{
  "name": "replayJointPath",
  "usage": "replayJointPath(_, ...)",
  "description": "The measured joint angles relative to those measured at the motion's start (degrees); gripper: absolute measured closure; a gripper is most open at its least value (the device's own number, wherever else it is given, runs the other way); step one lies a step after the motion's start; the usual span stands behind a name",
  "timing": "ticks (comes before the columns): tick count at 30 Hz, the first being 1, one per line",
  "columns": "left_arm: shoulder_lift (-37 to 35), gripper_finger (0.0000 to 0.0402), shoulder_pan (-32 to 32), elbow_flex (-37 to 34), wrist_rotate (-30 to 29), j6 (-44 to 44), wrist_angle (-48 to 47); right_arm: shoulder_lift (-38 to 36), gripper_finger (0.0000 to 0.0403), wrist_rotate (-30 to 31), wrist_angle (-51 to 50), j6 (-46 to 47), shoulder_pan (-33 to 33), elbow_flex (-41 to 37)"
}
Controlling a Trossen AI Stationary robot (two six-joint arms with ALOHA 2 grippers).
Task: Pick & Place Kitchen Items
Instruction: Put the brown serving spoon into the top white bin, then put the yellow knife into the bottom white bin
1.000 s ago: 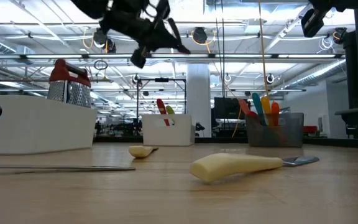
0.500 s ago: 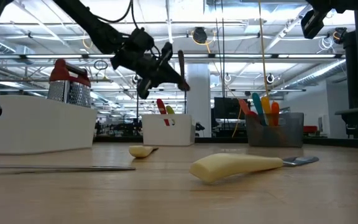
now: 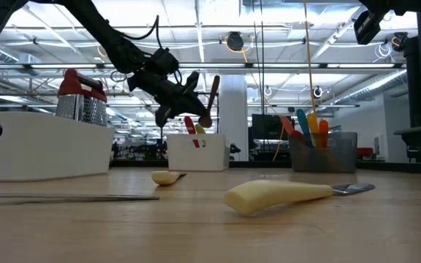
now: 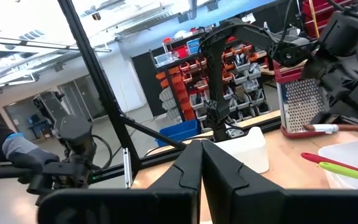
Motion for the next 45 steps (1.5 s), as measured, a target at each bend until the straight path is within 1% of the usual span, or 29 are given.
replayJointPath(3, 0.0, 0.0401, 0.6, 0.0, -0.2, -0.2, -2.8, 0.0, 0.0399, 0.0, 0.0, 0.0, 0.0, 0.0)
replayJointPath(6, 0.0, 0.0401, 0.6, 0.0, -2.1, -0.9, -4.6, 0.0, 0.0399, -0.1, 0.2, 0.0, 0.0, 0.0)
replayJointPath(8, 0.4, 0.0401, 0.5, 0.0, -2.4, -1.2, -5.6, 0.0, 0.0399, -0.4, 0.4, 0.0, 0.0, 0.0)
replayJointPath(16, 2.0, 0.0401, -0.2, 0.0, -1.3, -3.0, -4.9, -0.9, 0.0399, -0.5, 0.4, 0.4, 0.0, 0.0)
replayJointPath(19, 2.2, 0.0401, -0.3, -0.1, -2.6, -2.9, -5.3, -0.8, 0.0399, -0.5, 0.4, 0.6, 0.0, 0.0)
replayJointPath(25, 2.6, 0.0401, 0.3, 0.0, -3.0, -2.3, -4.9, -0.8, 0.0399, -0.5, 0.3, 0.6, 0.0, 0.0)
replayJointPath(28, 2.6, 0.0398, 0.0, 0.0, -4.0, -0.2, -5.0, -0.8, 0.0399, -0.5, 0.3, 0.6, 0.0, 0.0)
replayJointPath(32, 2.6, 0.0368, -0.2, 0.0, -4.8, 0.8, -4.9, -0.8, 0.0399, -0.5, 0.3, 0.7, 0.0, 0.0)
replayJointPath(40, 2.6, 0.0283, -0.6, 0.0, -5.8, 1.1, -4.7, -0.8, 0.0399, -0.5, 0.3, 0.7, 0.0, 0.0)
replayJointPath(43, 2.6, 0.0251, -0.6, 0.0, -5.8, 1.4, -3.1, -0.8, 0.0399, -0.5, 0.3, 0.7, 0.0, 0.0)
replayJointPath(45, 2.6, 0.0232, -0.5, 0.0, -5.8, 1.4, -0.3, -0.8, 0.0399, -0.5, 0.3, 0.7, 0.0, 0.0)
